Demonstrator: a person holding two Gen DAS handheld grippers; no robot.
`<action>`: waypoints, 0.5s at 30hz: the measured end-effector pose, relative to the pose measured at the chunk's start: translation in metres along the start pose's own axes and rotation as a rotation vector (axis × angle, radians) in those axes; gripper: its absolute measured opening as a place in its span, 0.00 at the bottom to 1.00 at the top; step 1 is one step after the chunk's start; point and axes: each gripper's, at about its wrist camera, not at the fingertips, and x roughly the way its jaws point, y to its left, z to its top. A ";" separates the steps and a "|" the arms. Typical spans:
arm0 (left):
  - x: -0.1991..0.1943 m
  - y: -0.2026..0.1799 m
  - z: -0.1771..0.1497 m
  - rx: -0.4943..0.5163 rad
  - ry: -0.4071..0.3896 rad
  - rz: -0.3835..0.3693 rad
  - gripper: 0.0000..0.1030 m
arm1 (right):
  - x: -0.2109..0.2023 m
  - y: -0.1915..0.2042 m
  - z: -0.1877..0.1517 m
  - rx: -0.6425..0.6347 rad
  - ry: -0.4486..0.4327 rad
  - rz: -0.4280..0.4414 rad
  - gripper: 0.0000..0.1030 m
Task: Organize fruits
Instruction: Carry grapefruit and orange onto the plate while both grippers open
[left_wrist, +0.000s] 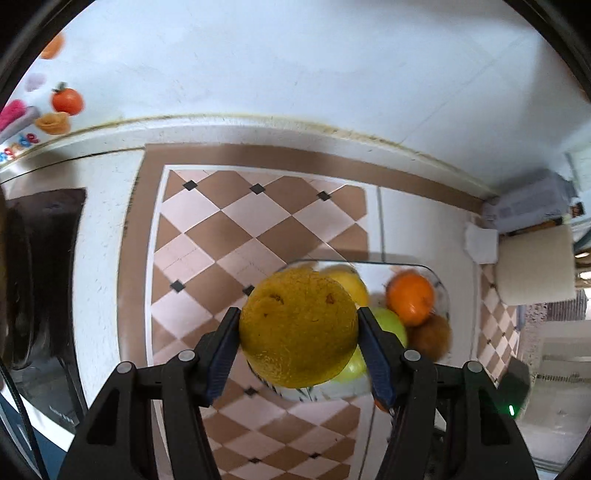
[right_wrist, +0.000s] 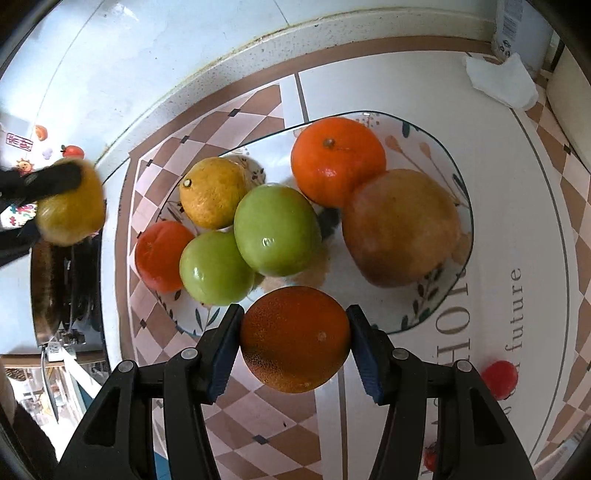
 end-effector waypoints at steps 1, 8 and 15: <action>0.009 0.000 0.007 -0.004 0.021 0.008 0.58 | 0.000 0.003 0.001 -0.002 -0.003 -0.005 0.57; 0.056 0.010 0.034 -0.043 0.177 0.003 0.58 | 0.004 0.012 0.006 0.018 -0.026 -0.033 0.57; 0.073 0.009 0.035 -0.035 0.224 0.014 0.59 | 0.007 0.013 0.010 0.058 -0.048 -0.056 0.58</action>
